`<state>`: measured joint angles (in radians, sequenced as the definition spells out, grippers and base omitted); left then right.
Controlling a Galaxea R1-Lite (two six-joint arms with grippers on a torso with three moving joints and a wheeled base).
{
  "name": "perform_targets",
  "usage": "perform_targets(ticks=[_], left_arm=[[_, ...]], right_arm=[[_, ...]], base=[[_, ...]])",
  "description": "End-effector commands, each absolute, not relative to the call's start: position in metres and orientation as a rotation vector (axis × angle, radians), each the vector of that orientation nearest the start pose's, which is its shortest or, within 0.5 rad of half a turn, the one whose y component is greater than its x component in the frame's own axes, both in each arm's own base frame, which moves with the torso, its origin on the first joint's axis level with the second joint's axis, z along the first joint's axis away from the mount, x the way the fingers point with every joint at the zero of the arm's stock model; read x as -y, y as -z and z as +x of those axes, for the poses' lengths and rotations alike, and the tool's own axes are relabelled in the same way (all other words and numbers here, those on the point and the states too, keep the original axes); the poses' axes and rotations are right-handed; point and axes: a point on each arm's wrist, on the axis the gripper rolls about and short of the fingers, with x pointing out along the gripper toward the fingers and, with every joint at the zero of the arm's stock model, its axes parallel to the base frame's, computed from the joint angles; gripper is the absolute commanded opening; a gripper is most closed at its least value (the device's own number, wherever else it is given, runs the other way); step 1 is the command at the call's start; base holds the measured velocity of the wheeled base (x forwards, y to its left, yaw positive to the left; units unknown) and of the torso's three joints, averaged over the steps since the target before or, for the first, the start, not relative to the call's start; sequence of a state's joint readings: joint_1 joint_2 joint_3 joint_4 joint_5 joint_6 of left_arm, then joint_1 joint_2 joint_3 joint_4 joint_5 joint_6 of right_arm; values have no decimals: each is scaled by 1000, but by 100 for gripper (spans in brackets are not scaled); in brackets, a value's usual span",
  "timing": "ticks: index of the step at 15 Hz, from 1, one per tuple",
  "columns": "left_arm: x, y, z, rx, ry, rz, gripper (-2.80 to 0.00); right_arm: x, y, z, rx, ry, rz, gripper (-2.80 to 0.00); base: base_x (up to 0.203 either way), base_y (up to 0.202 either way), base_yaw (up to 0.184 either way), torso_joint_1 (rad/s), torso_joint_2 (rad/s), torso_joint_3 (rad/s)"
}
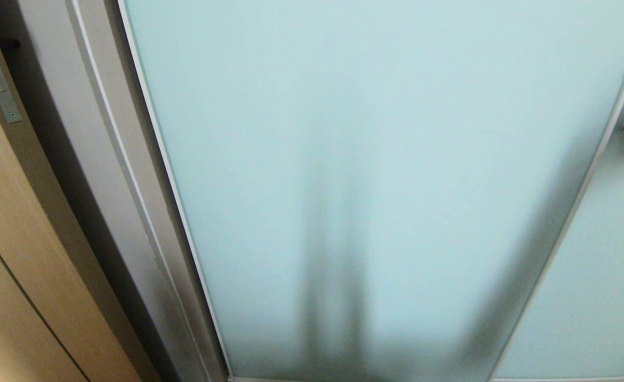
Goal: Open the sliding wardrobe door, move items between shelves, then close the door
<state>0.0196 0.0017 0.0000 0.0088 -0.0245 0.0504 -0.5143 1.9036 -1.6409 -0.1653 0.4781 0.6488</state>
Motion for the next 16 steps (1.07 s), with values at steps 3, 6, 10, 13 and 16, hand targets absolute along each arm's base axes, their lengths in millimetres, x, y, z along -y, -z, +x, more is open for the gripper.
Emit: perform_targets(ticks=[3,6,10,13,16], left_arm=[[1,-74,-22,-13,5,50,-280],[1,-74,-22,-14,5,50,-280],[1,-74,-22,-14,5,50,-280],[1,-74,-22,-13,5,50,-280],[1,-74,-22,-13,5,50,-280]], right_arm=[[182,-303,338,-69,63,698,-280],[179,-312,328,-51,66,691,-280],[161,-344,282,23,68,639,-280],[137,-368,232,97,83,571,-280],[106,-375,176,158,127,466,-280]], base=[[0,0,0,0,0,0],[0,0,0,0,0,0],[0,0,0,0,0,0],[0,0,0,0,0,0],[0,0,0,0,0,0]])
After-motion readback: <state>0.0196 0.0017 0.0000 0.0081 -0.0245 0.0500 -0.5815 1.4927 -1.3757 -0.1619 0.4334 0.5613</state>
